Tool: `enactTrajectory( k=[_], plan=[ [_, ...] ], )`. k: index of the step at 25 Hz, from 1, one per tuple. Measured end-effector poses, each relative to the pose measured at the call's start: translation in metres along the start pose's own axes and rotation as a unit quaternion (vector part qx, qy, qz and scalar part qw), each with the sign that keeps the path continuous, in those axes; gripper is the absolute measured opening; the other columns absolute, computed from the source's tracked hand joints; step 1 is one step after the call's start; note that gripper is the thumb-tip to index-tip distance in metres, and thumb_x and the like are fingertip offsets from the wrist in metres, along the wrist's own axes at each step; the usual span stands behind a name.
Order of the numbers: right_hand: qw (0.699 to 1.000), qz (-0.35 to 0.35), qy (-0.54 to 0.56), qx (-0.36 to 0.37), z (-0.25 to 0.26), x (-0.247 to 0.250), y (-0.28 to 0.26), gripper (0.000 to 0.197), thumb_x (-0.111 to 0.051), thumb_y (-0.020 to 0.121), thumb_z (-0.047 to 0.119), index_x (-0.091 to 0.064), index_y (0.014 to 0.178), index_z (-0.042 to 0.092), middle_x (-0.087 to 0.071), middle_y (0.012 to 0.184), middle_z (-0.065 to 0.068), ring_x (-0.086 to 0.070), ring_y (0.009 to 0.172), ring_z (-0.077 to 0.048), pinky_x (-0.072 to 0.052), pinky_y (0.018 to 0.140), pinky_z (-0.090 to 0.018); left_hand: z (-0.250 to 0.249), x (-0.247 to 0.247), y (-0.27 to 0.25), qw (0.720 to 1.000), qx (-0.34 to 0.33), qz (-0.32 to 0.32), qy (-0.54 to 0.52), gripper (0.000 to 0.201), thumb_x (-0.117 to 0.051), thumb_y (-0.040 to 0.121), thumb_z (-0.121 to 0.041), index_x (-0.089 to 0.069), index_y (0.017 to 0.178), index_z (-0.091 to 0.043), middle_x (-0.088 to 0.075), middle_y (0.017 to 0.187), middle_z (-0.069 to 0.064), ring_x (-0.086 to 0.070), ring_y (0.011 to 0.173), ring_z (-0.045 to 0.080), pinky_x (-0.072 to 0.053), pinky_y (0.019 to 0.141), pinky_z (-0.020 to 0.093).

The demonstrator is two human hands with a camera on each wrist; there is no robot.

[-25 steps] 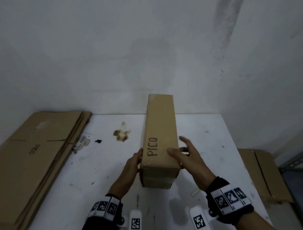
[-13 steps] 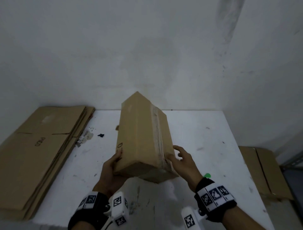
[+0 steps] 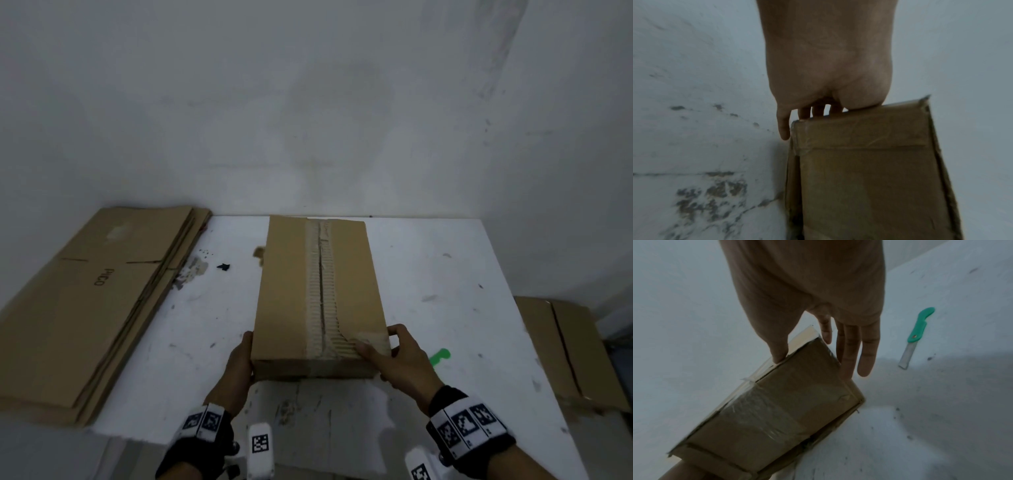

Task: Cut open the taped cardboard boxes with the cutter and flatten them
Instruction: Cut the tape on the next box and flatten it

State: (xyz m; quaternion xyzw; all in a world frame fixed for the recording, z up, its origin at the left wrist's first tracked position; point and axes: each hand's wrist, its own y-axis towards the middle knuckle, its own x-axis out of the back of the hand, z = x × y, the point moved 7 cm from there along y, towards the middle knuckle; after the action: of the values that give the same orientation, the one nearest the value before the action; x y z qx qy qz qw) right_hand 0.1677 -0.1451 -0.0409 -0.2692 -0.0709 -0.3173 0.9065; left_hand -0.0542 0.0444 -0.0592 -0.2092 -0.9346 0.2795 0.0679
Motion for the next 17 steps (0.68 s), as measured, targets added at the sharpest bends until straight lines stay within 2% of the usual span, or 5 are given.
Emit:
enactTrajectory(
  k=[7,9,12,14,17],
  plan=[
    [0.998,-0.04,-0.054,-0.007,-0.017,0.039,0.009,0.032,-0.065,0.089,0.054,-0.063,0.102,0.025,-0.068,0.077,-0.003,-0.066,0.069,-0.018,-0.049,0.063,-0.026,-0.015,0.013,0.027,0.994,-0.041,-0.076,0.069,0.034,-0.049,0.105,-0.024,-0.057,0.138,-0.02,-0.057,0.139,0.007,-0.057,0.119,0.026,-0.05,0.097,0.044],
    [0.987,-0.068,-0.144,0.0,-0.031,0.064,0.019,0.018,-0.06,0.097,0.034,-0.066,0.111,0.025,-0.07,0.092,-0.005,-0.066,0.084,-0.019,-0.051,0.076,-0.029,-0.035,0.012,0.037,0.982,-0.098,-0.076,0.141,0.037,-0.051,0.104,-0.024,-0.054,0.141,-0.021,-0.05,0.147,0.007,-0.049,0.131,0.028,-0.043,0.106,0.045],
    [0.927,0.01,-0.374,0.002,-0.058,0.078,0.037,0.05,-0.057,0.094,0.017,-0.05,0.141,0.032,-0.051,0.135,-0.01,-0.046,0.127,-0.028,-0.042,0.103,-0.034,-0.068,-0.012,0.047,0.94,-0.181,-0.087,0.276,0.044,-0.058,0.099,-0.03,-0.051,0.143,-0.025,-0.038,0.156,0.008,-0.038,0.14,0.028,-0.036,0.114,0.044],
    [0.887,0.046,-0.459,-0.002,-0.07,0.076,0.044,0.059,-0.058,0.093,0.018,-0.041,0.147,0.036,-0.041,0.142,-0.008,-0.036,0.135,-0.028,-0.04,0.107,-0.036,-0.079,-0.036,0.056,0.901,-0.205,-0.073,0.374,0.054,-0.059,0.098,-0.036,-0.043,0.149,-0.026,-0.021,0.163,0.01,-0.023,0.149,0.029,-0.026,0.118,0.045],
    [0.875,0.04,-0.482,0.017,-0.075,0.077,0.051,0.054,-0.065,0.091,0.025,-0.049,0.142,0.034,-0.041,0.141,-0.005,-0.04,0.133,-0.026,-0.043,0.104,-0.037,-0.08,-0.063,0.07,0.856,-0.223,-0.028,0.466,0.062,-0.055,0.098,-0.045,-0.034,0.153,-0.028,-0.006,0.166,0.01,-0.008,0.152,0.032,-0.018,0.121,0.051]
  ],
)
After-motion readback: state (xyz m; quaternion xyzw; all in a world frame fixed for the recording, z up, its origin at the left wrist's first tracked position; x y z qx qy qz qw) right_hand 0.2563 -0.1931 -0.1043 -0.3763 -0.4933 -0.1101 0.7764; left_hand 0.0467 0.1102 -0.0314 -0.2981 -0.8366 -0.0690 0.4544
